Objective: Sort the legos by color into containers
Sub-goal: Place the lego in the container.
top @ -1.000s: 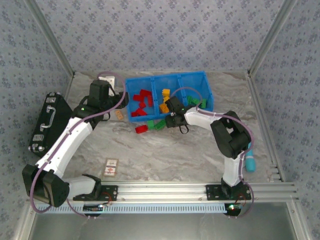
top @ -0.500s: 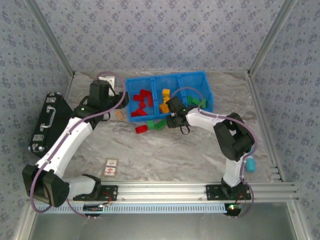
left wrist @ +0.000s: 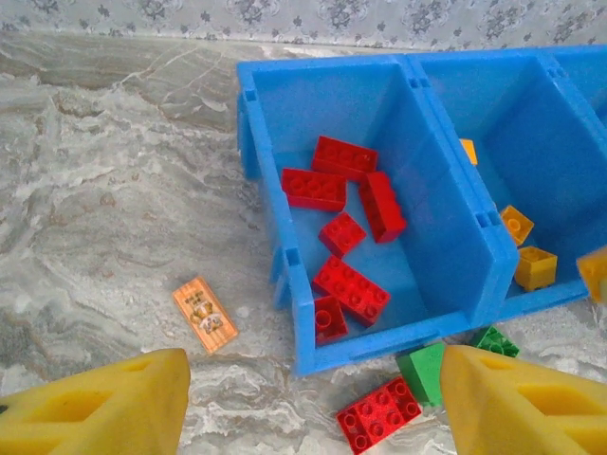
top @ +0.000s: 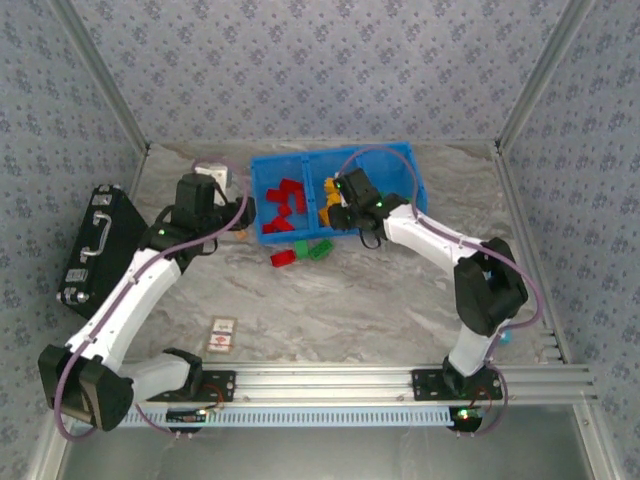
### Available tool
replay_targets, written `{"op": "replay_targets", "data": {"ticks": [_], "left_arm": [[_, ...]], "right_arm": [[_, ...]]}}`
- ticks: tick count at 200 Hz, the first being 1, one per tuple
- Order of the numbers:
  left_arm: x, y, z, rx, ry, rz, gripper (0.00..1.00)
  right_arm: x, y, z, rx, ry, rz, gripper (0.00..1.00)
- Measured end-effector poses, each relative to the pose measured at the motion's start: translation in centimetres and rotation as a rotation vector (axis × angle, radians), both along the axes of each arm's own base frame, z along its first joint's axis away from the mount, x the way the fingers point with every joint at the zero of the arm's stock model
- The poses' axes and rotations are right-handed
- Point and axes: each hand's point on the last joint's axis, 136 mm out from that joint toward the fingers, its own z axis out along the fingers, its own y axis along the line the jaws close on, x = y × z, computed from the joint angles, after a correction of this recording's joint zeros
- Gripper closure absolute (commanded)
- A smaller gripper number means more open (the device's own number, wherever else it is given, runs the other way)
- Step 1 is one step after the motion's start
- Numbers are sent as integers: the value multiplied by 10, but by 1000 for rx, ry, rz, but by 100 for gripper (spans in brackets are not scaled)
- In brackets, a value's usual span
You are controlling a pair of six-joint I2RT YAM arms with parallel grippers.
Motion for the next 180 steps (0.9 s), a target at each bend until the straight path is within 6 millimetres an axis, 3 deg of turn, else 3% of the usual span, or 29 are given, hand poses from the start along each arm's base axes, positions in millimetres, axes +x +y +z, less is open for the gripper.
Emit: {"op": "replay_targets", "data": {"ticks": [18, 47, 74, 143, 180], "left_arm": [[-15, 4, -20, -11, 37, 15, 30], [-41, 4, -52, -29, 106, 25, 30], [-59, -6, -67, -34, 131, -11, 30], [-94, -36, -114, 85, 206, -225, 28], [-94, -47, -131, 221, 215, -356, 28]], "right_arm": [[21, 3, 5, 15, -30, -13, 59], [44, 6, -10, 17, -20, -26, 57], [57, 12, -23, 17, -1, -14, 44], [68, 25, -14, 52, -20, 12, 39], [66, 26, -9, 49, -30, 40, 37]]}}
